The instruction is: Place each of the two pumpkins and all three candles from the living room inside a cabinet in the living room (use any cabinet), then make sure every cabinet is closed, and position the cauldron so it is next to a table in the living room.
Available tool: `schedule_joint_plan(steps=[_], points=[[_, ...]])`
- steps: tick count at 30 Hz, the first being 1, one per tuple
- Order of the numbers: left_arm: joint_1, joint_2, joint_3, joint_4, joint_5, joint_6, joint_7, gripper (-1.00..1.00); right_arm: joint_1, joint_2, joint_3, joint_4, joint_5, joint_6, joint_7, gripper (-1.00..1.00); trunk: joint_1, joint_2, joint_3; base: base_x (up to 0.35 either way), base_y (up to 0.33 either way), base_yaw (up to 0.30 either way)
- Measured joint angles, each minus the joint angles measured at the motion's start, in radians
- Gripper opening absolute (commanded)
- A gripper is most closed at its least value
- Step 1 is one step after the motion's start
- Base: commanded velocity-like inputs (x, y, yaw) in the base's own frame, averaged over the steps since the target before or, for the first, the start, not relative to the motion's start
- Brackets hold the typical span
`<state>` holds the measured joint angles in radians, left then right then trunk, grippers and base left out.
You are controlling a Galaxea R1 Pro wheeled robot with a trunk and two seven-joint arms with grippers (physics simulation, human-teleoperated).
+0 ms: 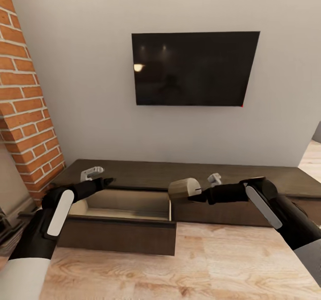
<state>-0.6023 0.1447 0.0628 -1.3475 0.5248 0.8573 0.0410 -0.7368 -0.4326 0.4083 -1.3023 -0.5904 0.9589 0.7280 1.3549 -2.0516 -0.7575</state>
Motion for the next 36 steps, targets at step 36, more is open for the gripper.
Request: schedule_joint_plan(steps=[36], points=[[0.002, -0.031, -0.004, -0.039, -0.004, -0.013, -0.002, 1.00, 0.002, 0.017, 0.001, 0.000, 0.032, -0.114, -0.122, -1.00, 0.000, 0.000, -0.032, 0.039, 0.016, 0.146]])
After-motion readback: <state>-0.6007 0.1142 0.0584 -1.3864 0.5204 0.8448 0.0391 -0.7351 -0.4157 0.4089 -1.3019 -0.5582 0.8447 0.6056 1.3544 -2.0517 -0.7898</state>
